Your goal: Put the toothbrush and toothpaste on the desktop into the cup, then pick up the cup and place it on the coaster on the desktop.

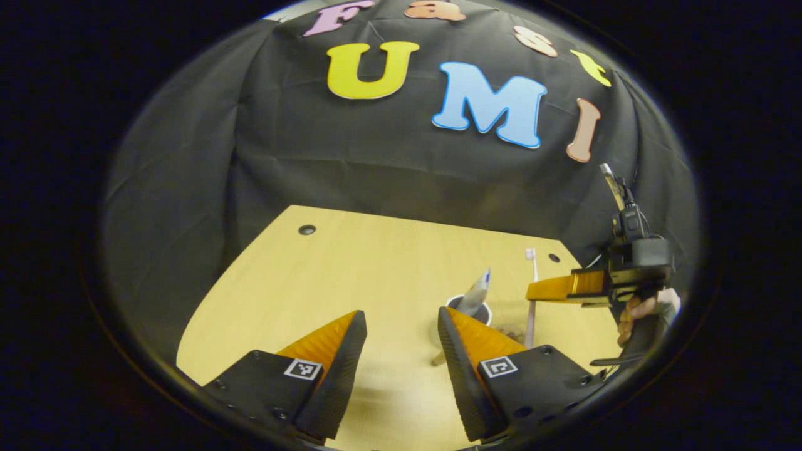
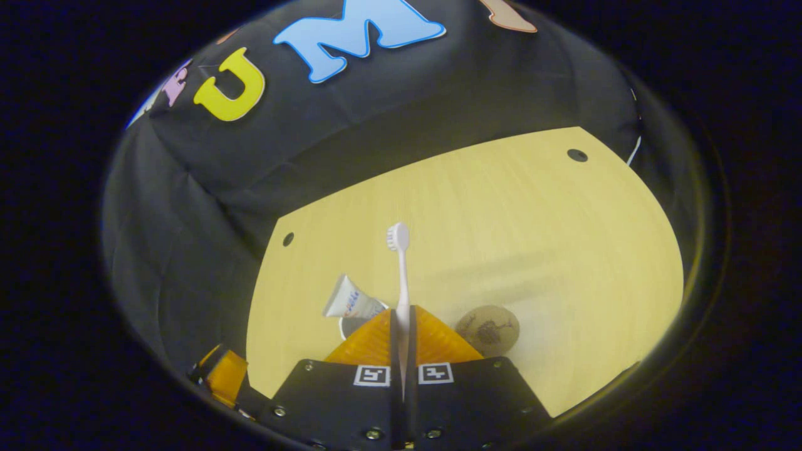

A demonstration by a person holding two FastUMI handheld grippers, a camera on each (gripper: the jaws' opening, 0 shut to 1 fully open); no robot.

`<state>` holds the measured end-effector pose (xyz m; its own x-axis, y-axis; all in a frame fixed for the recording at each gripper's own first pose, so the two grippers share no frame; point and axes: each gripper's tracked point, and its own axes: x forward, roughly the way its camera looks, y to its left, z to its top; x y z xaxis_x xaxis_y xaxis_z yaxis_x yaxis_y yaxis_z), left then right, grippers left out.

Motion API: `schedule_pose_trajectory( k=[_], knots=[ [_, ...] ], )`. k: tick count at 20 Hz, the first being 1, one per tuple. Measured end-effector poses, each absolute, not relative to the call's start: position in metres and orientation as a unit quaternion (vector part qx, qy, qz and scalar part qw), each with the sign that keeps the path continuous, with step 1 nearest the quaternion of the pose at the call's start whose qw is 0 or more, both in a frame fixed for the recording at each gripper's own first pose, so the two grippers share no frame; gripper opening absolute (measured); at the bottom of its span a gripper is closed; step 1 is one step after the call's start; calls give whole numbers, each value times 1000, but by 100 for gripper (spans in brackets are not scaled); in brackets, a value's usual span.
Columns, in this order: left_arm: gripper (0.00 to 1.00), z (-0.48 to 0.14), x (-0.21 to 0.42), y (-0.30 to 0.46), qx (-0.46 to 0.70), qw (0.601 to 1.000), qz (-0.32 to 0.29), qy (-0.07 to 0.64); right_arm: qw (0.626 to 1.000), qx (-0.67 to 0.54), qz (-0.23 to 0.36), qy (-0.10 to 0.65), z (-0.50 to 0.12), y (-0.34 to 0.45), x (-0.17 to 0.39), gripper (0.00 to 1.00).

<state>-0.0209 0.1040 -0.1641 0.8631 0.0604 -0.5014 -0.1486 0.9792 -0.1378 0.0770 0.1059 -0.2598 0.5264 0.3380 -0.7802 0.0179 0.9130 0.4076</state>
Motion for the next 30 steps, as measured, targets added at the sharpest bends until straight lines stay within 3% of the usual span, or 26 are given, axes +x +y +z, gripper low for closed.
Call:
schedule_pose_trajectory(
  k=[6,12,23,26,29,30],
  knots=[
    [77,-165,-67,173,-89,954,110,264,866,216,57,448,-266,129,125,2],
    [77,-173,-87,211,-83,948,133,278,891,187,40,412,-284,135,132,3],
    [77,-179,-71,182,-80,951,93,284,934,185,52,302,-295,145,113,4],
    [77,-180,-66,167,-76,953,75,283,927,178,70,323,-306,152,102,10],
    [77,-182,-62,150,-71,954,57,286,924,180,76,329,-309,153,67,34],
    [77,-181,-62,146,-70,954,51,287,924,177,80,330,-310,152,54,34]
  ],
)
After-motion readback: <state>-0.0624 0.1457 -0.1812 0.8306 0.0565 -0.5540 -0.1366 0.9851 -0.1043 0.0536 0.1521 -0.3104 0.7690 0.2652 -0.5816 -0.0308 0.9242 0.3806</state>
